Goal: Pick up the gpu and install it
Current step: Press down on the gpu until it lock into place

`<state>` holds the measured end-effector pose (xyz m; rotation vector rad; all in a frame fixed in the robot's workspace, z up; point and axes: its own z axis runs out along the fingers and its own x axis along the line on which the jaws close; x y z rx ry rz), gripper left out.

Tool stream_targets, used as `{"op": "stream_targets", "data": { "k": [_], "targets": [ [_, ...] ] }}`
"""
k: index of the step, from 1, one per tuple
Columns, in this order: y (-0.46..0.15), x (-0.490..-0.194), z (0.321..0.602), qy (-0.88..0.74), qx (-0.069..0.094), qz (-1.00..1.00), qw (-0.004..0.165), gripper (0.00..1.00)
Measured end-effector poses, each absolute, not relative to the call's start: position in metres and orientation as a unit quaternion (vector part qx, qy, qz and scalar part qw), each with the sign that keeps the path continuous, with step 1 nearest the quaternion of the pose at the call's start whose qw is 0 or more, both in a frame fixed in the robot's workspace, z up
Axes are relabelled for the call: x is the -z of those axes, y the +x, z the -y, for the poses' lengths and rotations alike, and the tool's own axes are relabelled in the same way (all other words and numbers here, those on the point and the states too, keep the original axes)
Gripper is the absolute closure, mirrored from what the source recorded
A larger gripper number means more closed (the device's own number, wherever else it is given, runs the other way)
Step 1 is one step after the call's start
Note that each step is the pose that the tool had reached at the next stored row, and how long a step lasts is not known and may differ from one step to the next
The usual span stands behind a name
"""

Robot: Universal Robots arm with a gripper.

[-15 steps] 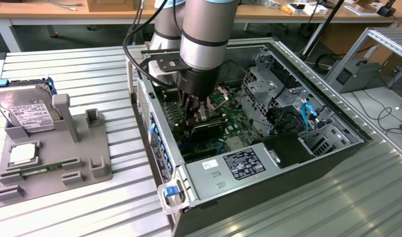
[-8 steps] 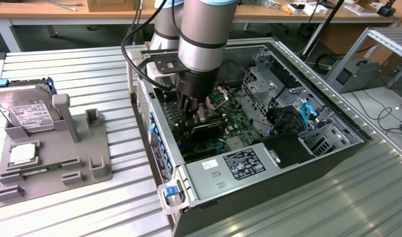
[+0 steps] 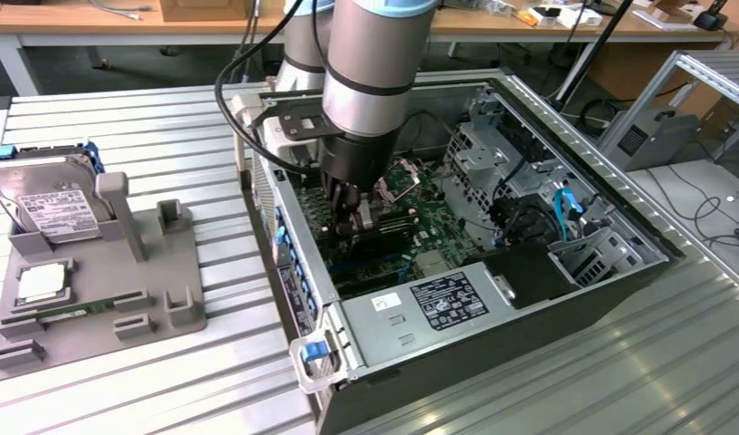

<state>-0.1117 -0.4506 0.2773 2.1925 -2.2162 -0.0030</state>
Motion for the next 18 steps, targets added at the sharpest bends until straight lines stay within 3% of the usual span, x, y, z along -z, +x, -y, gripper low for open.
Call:
{"op": "stream_targets", "data": {
  "k": [4, 8, 18],
  "targets": [
    [-0.111, -0.287, 0.45, 0.703, 0.003, 0.711, 0.011, 0.89],
    [-0.108, -0.286, 0.44, 0.704, 0.004, 0.711, 0.011, 0.89],
    [-0.112, -0.279, 0.446, 0.704, 0.01, 0.71, 0.005, 0.89]
  ]
}}
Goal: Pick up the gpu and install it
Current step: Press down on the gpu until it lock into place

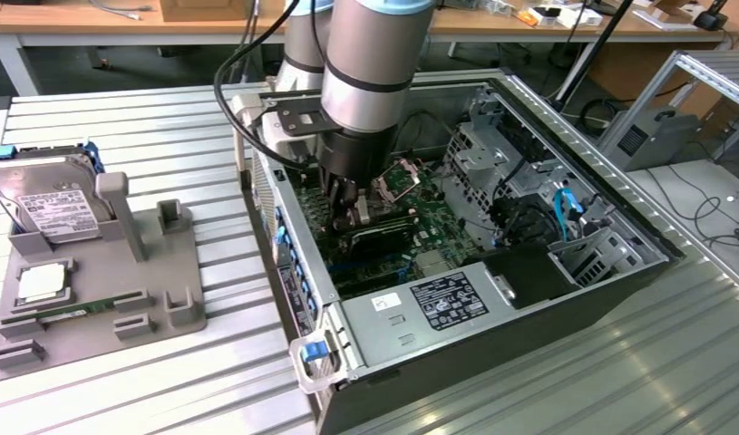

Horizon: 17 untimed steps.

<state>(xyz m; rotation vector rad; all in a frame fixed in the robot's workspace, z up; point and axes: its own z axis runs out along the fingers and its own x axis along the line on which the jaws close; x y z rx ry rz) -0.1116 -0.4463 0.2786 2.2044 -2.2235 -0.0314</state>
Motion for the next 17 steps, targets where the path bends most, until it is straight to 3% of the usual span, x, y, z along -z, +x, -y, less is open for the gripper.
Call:
{"op": "stream_targets", "data": {
  "k": [7, 17],
  "targets": [
    [-0.116, -0.276, 0.46, 0.704, 0.025, 0.71, -0.01, 0.89],
    [-0.116, -0.274, 0.463, 0.704, 0.027, 0.709, -0.012, 0.89]
  ]
}}
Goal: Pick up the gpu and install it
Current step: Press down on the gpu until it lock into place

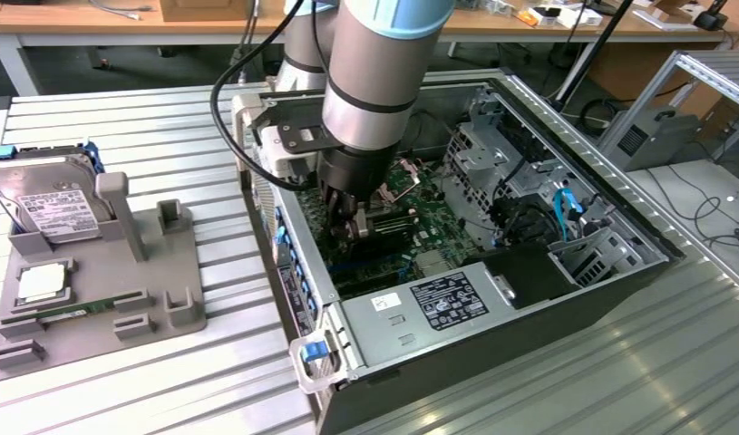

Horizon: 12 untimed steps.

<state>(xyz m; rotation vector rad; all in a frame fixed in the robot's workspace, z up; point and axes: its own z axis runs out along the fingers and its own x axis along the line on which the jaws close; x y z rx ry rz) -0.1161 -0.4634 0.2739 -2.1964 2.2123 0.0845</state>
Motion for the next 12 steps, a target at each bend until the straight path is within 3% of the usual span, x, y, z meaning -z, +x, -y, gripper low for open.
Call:
{"op": "stream_targets", "data": {
  "k": [12],
  "targets": [
    [-0.1161, -0.2695, 0.4647, -0.704, -0.027, -0.709, 0.012, 0.89]
  ]
}}
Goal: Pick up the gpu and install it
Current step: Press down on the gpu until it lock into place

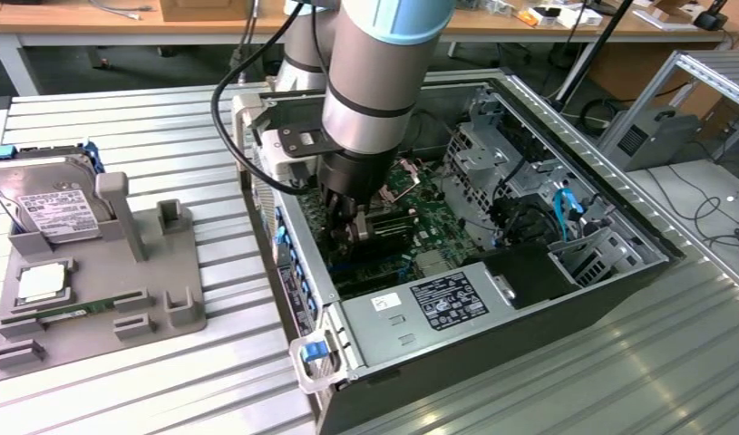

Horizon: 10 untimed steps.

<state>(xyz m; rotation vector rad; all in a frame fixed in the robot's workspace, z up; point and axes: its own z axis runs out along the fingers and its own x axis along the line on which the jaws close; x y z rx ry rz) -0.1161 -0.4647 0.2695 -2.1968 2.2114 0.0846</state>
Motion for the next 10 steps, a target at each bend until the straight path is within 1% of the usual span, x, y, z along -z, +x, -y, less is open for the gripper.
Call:
{"op": "stream_targets", "data": {
  "k": [3, 6, 10],
  "targets": [
    [-0.116, -0.272, 0.465, -0.705, -0.027, -0.709, 0.013, 0.89],
    [-0.115, -0.286, 0.465, -0.705, -0.027, -0.709, 0.012, 0.89],
    [-0.102, -0.286, 0.465, -0.704, -0.028, -0.709, 0.011, 0.89]
  ]
}}
